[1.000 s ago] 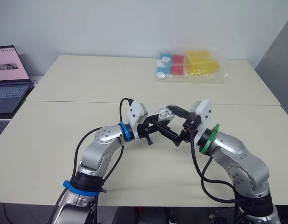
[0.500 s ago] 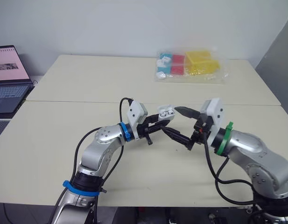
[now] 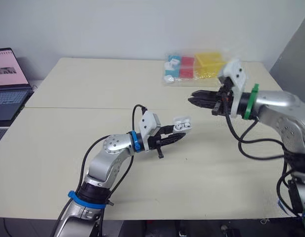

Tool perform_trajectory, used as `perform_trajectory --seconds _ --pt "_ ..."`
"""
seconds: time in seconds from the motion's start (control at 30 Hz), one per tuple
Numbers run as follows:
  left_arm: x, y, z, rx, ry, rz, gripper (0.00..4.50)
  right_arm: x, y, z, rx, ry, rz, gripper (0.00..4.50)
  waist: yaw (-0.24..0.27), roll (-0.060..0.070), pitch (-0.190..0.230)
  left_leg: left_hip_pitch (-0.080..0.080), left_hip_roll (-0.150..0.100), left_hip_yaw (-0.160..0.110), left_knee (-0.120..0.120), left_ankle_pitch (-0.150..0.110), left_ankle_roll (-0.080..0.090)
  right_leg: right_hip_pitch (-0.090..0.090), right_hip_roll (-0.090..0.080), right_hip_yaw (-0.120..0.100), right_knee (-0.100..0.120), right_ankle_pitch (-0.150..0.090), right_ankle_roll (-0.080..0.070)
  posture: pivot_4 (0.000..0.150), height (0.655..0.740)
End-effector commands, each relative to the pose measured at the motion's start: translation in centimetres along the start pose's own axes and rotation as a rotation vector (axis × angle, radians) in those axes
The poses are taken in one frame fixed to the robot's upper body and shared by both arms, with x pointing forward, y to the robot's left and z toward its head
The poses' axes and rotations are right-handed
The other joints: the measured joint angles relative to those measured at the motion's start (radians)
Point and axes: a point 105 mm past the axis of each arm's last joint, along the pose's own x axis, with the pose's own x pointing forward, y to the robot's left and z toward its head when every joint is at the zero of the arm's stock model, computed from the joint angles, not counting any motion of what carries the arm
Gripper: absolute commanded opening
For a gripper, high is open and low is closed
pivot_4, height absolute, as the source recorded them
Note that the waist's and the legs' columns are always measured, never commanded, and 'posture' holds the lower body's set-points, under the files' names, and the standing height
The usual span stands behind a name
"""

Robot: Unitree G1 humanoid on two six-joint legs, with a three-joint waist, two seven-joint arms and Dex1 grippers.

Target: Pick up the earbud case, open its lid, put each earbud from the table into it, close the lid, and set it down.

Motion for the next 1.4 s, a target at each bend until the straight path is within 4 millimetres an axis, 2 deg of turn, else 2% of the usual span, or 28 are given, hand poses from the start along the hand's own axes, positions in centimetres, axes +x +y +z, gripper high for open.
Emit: perform_trajectory --seconds 0.03,0.13,0.23,0.43,0.7,0.83,0.97,1.07,1.17,1.33,1.4 --pt "0.5 -0.6 1.3 0.059 -0.032 -0.041 0.81 0.8 0.7 -0.4 -0.025 0.060 0.098 0.00 0.001 0.000 0.000 0.000 0.000 0.000 0.000 0.000 0.000 0.000 0.000 0.000 0.000 0.000 0.000 0.150 0.7354" --pt "0.5 -0.6 1.3 0.059 -0.033 -0.043 0.81 1.0 1.3 -0.7 -0.004 0.083 0.163 0.00 0.001 0.000 0.000 -0.001 0.000 0.000 0.000 0.000 0.000 0.000 0.000 0.000 0.000 0.000 0.000 0.150 0.7354" --pt "0.4 -0.6 1.2 0.058 -0.030 -0.042 0.81 0.8 2.9 -1.0 0.022 0.125 0.289 0.00 0.002 0.000 0.000 -0.002 0.000 -0.001 0.001 0.000 0.000 -0.001 0.000 0.000 0.000 0.000 0.000 0.150 0.7354" --pt "0.4 -0.6 1.1 0.057 -0.029 -0.034 0.81 -0.2 4.2 -1.4 0.051 0.163 0.371 0.00 0.002 0.000 0.000 -0.002 0.000 -0.001 0.001 0.000 0.000 -0.001 -0.001 -0.001 0.000 0.000 0.000 0.150 0.7354" --pt "0.5 -0.2 1.3 0.026 -0.042 -0.015 0.81 -0.4 4.7 -3.1 0.014 0.206 0.351 0.00 0.002 0.000 0.000 -0.002 0.000 -0.001 0.001 0.000 0.000 -0.001 0.000 -0.001 0.001 0.000 0.000 0.150 0.7354" --pt "0.6 -0.3 0.7 -0.069 -0.016 -0.019 0.81 -0.8 3.1 -2.8 -0.099 0.165 0.226 0.00 0.002 0.000 0.000 -0.002 0.000 -0.001 0.001 0.000 0.000 -0.001 0.000 -0.001 0.000 0.000 0.000 0.150 0.7354" --pt "1.0 -1.4 -2.0 -0.330 0.111 -0.088 0.81 -3.2 2.0 -2.9 -0.227 0.120 0.103 0.00 0.007 0.000 0.000 -0.002 0.000 -0.001 0.002 0.000 0.000 -0.001 0.000 -0.002 0.000 0.000 0.000 0.150 0.7354" --pt "2.3 -0.9 -3.6 -0.456 0.149 -0.051 0.81 -4.4 2.9 -3.4 -0.255 0.042 0.062 0.00 0.008 0.000 0.000 -0.002 -0.001 -0.001 0.002 0.000 0.000 -0.001 0.000 -0.002 0.000 0.000 0.001 0.150 0.7354" --pt "3.1 -0.4 -4.3 -0.560 0.190 -0.025 0.81 -5.0 4.3 -4.7 -0.284 0.051 0.064 0.00 0.006 -0.001 0.000 -0.003 -0.001 -0.002 0.003 0.000 0.000 0.000 0.000 -0.003 0.000 0.000 0.001 0.150 0.7354" --pt "3.3 -0.1 -6.0 -0.676 0.296 -0.019 0.81 -5.4 7.5 -6.6 -0.264 0.086 0.120 0.00 -0.001 -0.001 0.000 0.000 0.000 -0.002 0.002 0.000 0.000 0.001 0.001 -0.002 0.001 0.000 0.001 0.150 0.7354" --pt "3.1 0.1 -6.7 -0.702 0.333 -0.005 0.81 -5.6 8.1 -7.4 -0.255 0.111 0.128 0.00 -0.001 -0.001 0.000 0.000 0.000 -0.002 0.002 0.000 0.000 0.001 0.002 -0.002 0.002 0.000 0.001 0.150 0.7354"
